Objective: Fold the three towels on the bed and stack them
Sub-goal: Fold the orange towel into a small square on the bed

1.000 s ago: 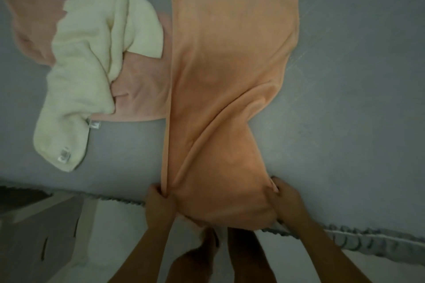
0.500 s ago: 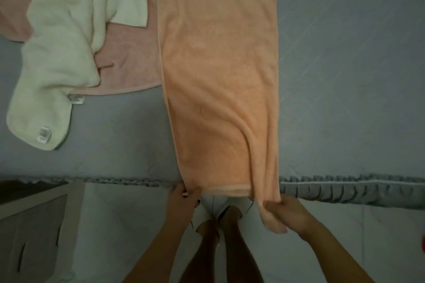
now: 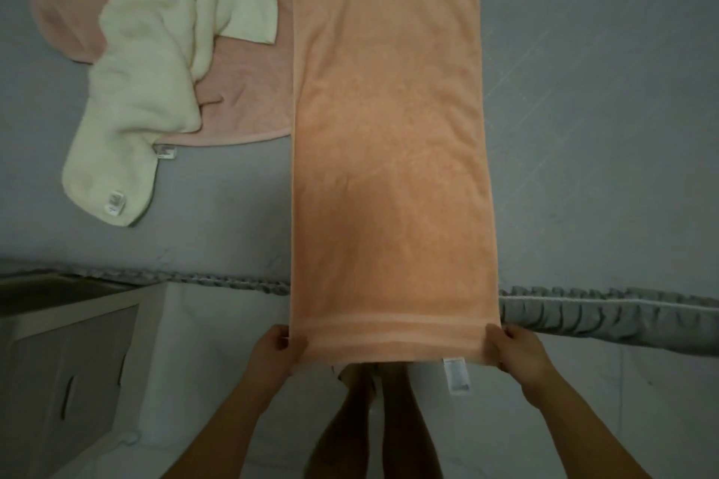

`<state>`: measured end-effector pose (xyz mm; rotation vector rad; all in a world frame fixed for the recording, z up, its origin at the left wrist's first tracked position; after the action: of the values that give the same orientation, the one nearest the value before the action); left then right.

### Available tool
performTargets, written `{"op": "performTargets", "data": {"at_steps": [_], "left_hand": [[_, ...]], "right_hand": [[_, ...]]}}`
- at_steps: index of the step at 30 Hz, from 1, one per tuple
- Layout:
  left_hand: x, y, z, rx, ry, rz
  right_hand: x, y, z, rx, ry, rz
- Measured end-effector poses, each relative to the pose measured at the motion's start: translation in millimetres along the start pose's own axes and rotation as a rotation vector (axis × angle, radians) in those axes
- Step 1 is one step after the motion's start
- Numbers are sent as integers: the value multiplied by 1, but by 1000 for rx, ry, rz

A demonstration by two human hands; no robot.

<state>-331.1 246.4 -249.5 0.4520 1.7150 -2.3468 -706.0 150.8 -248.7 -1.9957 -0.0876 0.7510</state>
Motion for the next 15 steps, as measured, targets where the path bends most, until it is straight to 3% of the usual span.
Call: {"op": "performTargets", "data": {"at_steps": [9, 15], "left_hand": [[-6, -5, -18, -87, 191, -17], [-16, -15, -18, -207, -7, -155]], "right_hand": [[7, -16, 19, 109, -46, -60], [-8, -40, 8, 62, 325, 47]]}}
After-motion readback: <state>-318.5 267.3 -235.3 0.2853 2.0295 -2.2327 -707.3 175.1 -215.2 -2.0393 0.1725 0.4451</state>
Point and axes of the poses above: each hand's wrist, its own y-axis towards the middle knuckle, its own x-axis out of the palm, z = x × y, the point moved 2 cm from there along y, towards the middle knuckle, and after that the axes turned 4 degrees about -x, right-handed, at the moved point
